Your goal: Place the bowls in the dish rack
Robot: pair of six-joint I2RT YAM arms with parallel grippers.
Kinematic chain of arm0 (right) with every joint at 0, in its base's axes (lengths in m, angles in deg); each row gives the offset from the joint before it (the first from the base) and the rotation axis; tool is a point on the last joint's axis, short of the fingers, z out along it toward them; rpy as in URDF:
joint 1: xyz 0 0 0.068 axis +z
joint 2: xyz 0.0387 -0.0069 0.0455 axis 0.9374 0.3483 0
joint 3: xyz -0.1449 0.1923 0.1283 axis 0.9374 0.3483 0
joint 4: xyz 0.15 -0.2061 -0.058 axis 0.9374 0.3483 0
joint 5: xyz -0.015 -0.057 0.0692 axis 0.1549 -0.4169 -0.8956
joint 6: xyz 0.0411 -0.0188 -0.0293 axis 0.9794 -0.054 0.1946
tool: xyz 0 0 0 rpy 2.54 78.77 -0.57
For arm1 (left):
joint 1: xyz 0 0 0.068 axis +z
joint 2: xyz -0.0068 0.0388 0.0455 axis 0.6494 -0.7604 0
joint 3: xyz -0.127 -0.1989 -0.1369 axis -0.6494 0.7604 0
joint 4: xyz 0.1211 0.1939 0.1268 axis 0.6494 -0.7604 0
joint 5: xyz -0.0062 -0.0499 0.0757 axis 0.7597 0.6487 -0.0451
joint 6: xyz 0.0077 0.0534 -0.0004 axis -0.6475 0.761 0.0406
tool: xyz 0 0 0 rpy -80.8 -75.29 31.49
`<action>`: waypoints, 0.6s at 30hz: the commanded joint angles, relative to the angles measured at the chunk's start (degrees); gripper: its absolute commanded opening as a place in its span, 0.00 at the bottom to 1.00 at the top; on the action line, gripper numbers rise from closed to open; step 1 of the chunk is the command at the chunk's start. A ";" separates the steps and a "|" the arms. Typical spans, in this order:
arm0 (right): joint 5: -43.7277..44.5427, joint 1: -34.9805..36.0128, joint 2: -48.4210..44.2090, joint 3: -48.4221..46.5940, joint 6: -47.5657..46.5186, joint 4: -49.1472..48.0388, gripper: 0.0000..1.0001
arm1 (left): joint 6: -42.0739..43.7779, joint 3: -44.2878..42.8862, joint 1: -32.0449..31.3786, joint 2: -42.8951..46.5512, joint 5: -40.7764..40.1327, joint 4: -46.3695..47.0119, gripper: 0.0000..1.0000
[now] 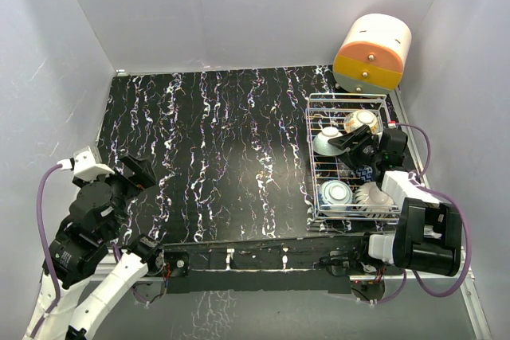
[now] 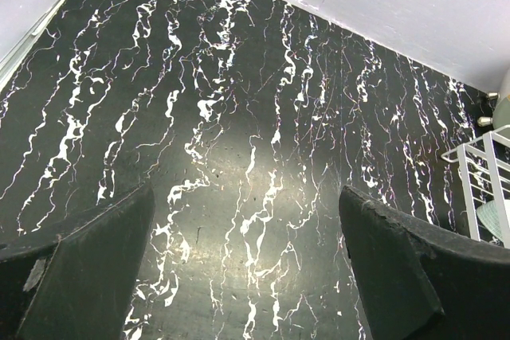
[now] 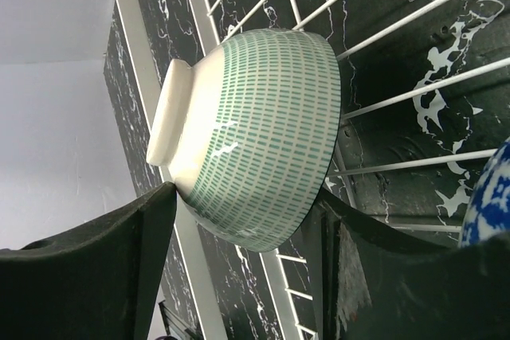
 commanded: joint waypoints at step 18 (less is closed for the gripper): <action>-0.03 -0.69 -1.04 -8.32 -7.46 10.45 0.69 | 0.31 0.13 -0.16 1.25 -0.03 0.48 0.97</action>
